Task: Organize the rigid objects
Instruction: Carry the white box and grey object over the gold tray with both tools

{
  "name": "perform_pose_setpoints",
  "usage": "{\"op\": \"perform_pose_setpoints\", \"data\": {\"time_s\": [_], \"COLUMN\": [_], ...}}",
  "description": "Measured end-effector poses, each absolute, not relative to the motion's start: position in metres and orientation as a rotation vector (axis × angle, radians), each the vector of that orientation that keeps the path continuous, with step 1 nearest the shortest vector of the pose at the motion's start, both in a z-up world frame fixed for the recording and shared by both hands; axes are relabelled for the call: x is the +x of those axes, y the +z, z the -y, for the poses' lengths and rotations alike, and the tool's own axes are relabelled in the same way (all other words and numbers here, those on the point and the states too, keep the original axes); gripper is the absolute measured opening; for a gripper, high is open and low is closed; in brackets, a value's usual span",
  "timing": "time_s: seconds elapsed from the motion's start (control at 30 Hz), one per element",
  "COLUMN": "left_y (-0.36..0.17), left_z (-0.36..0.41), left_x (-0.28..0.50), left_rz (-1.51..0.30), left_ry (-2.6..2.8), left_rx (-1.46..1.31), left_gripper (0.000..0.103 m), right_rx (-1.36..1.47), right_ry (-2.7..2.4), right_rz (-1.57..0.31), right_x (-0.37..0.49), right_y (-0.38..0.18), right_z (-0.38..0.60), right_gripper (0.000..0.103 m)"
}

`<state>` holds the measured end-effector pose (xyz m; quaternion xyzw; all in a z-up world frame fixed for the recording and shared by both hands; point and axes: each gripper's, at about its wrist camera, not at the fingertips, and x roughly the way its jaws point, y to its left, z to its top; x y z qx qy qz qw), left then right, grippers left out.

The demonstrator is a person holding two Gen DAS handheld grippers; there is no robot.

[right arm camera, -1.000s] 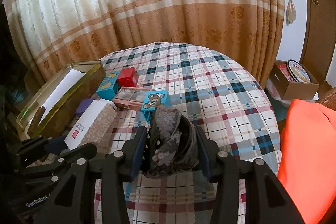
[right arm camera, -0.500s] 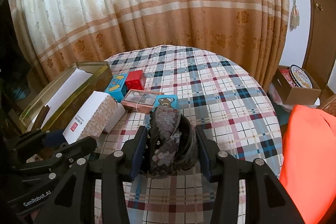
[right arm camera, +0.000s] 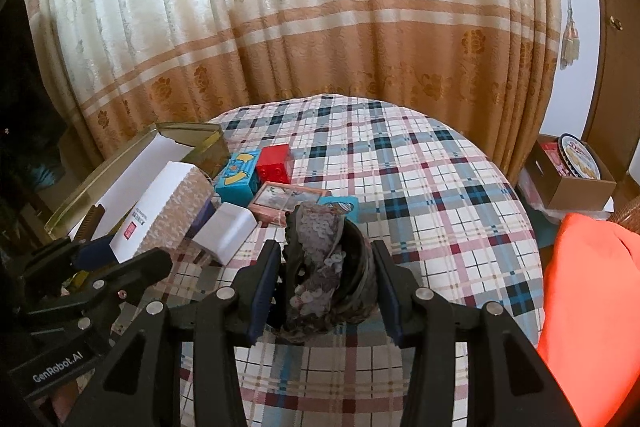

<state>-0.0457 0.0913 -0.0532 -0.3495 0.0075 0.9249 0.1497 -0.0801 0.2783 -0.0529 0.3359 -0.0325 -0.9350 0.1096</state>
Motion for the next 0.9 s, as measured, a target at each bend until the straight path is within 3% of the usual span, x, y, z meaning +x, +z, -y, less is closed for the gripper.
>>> {"op": "perform_pose_setpoints", "data": {"time_s": [0.9], "left_y": [-0.031], "left_z": [-0.013], "left_x": [-0.052], "left_rz": [0.080], "left_ry": [2.839], "left_rx": [-0.995], "left_gripper": [0.040], "right_rx": [0.925], "right_ry": [-2.591], "right_rz": [-0.073], "right_x": [-0.112], "right_y": [-0.025], "right_z": [-0.203], "right_gripper": [0.048]}}
